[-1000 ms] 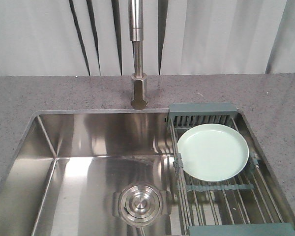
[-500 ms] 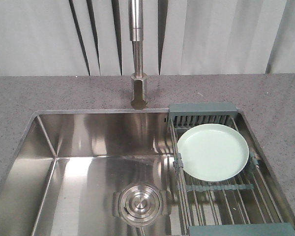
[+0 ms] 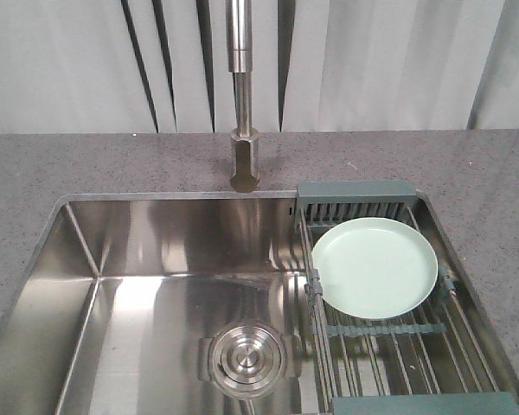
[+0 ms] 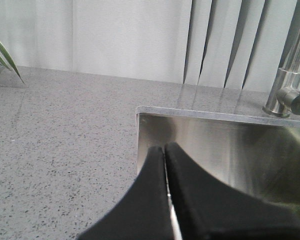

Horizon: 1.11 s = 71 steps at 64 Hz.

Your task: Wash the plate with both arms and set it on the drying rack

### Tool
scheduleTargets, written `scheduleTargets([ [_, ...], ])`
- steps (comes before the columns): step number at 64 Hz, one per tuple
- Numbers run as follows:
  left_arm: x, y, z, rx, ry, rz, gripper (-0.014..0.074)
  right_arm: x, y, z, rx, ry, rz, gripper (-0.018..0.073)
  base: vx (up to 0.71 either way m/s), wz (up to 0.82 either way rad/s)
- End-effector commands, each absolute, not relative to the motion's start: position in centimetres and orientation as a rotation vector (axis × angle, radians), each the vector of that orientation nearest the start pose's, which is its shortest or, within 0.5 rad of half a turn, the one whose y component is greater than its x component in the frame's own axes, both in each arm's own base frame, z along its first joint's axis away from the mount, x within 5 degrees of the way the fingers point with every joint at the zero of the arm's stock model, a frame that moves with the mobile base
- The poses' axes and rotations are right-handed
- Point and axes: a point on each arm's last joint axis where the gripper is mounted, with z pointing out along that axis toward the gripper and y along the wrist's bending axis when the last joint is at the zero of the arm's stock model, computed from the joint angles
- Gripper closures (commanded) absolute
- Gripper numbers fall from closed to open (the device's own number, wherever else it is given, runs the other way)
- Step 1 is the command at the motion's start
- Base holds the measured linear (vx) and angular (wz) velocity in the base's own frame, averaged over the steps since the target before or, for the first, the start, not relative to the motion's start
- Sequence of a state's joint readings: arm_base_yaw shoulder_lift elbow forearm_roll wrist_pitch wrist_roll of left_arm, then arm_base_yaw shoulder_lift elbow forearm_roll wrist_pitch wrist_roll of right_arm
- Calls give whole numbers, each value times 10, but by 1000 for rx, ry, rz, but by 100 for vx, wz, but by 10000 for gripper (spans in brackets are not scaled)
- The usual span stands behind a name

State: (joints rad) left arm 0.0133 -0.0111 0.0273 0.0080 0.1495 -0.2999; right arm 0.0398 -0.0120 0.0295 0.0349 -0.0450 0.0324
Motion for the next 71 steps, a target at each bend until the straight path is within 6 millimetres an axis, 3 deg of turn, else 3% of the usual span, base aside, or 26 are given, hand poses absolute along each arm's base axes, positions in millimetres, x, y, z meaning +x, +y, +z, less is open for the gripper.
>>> scheduleTargets([
  [1,54,1,208,-246,1517,-229,603,55,2,214,21,1378,76,564,0,0],
  [71,54,1,208,-246,1517,-229,603,55,2,214,21,1378,75,564,0,0],
])
